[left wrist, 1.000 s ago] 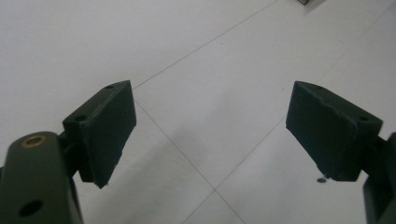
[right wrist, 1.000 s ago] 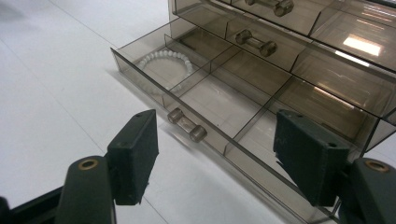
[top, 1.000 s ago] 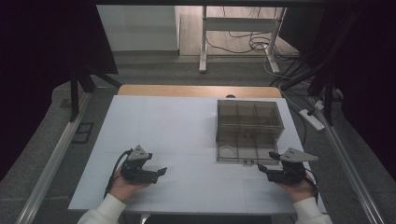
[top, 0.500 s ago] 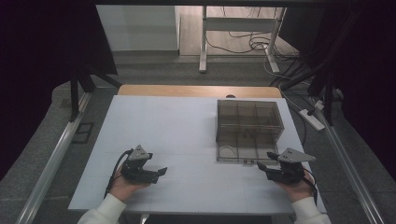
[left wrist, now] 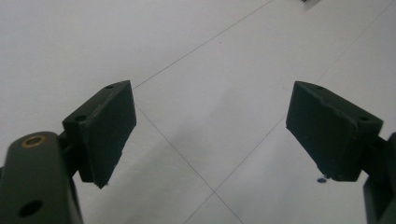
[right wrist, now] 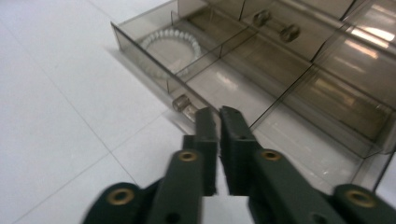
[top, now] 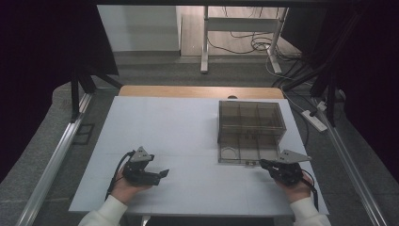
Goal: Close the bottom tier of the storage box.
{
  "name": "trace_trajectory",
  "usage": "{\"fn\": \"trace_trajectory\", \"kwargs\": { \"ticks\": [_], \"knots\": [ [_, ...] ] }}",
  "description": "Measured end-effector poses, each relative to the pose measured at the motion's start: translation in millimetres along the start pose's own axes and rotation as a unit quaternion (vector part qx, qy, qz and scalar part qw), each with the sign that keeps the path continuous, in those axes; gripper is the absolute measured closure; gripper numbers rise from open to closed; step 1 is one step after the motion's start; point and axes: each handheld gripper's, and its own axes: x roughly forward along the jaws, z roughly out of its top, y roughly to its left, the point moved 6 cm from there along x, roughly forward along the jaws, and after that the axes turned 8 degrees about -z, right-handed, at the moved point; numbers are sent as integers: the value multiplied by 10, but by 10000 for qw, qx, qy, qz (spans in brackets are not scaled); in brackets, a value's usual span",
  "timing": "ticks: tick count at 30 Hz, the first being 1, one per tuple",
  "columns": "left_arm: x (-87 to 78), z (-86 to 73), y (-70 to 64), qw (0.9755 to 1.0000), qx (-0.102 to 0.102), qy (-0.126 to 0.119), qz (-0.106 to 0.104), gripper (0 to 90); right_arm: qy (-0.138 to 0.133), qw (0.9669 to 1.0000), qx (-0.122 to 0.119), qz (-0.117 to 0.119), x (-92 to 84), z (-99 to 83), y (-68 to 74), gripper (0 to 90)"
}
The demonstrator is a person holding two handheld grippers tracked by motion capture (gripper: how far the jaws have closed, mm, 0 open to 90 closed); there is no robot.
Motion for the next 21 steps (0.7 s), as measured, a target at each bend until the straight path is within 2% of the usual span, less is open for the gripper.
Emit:
{"fn": "trace_trajectory", "kwargs": {
  "ticks": [7,13,21],
  "knots": [
    [6,0,-9,10000,30,15,-1,161,249,9995,-202,-29,89,-63,47,894],
    [12,-3,-9,10000,39,39,-3,161,343,9990,-243,-159,139,-88,37,894],
    [13,-4,-8,10000,45,47,5,161,455,9983,-306,-194,210,-121,40,894]
  ]
}}
